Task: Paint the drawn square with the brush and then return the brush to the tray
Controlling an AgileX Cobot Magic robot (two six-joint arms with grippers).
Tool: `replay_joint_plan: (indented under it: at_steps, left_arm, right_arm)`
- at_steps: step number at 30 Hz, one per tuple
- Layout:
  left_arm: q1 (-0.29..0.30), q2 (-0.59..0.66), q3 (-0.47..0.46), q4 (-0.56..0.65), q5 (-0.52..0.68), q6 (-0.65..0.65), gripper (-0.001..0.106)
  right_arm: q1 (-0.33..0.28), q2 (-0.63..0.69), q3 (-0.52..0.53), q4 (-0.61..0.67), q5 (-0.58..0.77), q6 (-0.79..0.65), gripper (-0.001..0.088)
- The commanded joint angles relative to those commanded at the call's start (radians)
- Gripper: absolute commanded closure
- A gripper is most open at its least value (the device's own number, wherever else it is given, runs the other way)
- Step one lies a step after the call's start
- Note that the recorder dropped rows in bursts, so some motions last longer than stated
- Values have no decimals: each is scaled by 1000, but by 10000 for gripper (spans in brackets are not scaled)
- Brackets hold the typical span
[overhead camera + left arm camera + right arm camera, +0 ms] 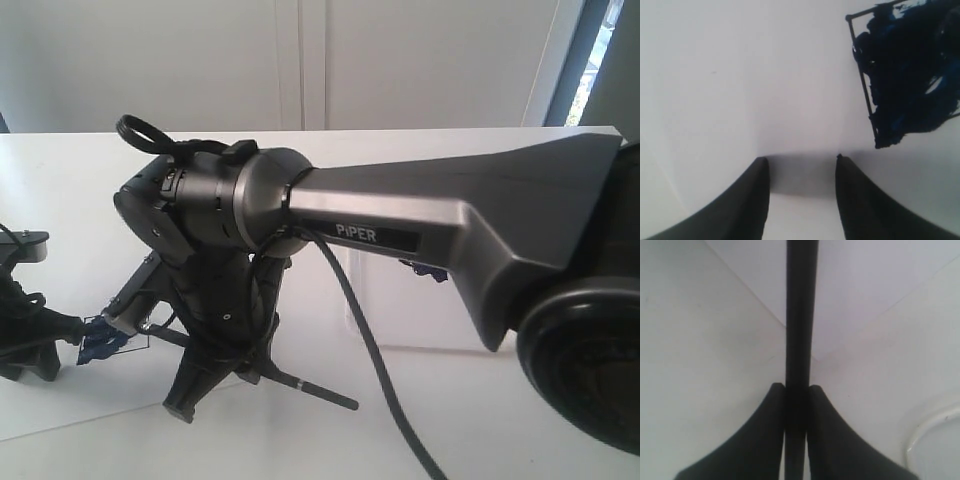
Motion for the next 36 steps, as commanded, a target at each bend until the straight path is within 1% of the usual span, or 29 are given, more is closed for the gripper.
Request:
replay_joint_plan:
  at_steps: [5, 8, 12, 17, 19, 24, 36]
  left_arm:
    - [0, 0, 0, 0, -3, 0, 570]
    - [0, 0, 0, 0, -3, 0, 570]
    - [0, 0, -2, 0, -2, 0, 570]
    - [0, 0, -2, 0, -6, 0, 570]
    - [0, 0, -2, 0, -6, 0, 570]
    - [0, 0, -2, 0, -9, 0, 570]
    - [0, 0, -2, 0, -7, 0, 570]
  right_arm:
    - [0, 2, 32, 14, 0, 0, 868]
    - [2, 0, 32, 39, 0, 9, 868]
    - [3, -1, 32, 101, 0, -17, 868]
    - [3, -31, 32, 110, 0, -17, 868]
    - [3, -40, 37, 110, 0, -17, 868]
    - [3, -55, 129, 112, 0, -17, 868]
    - [3, -60, 132, 28, 0, 14, 868]
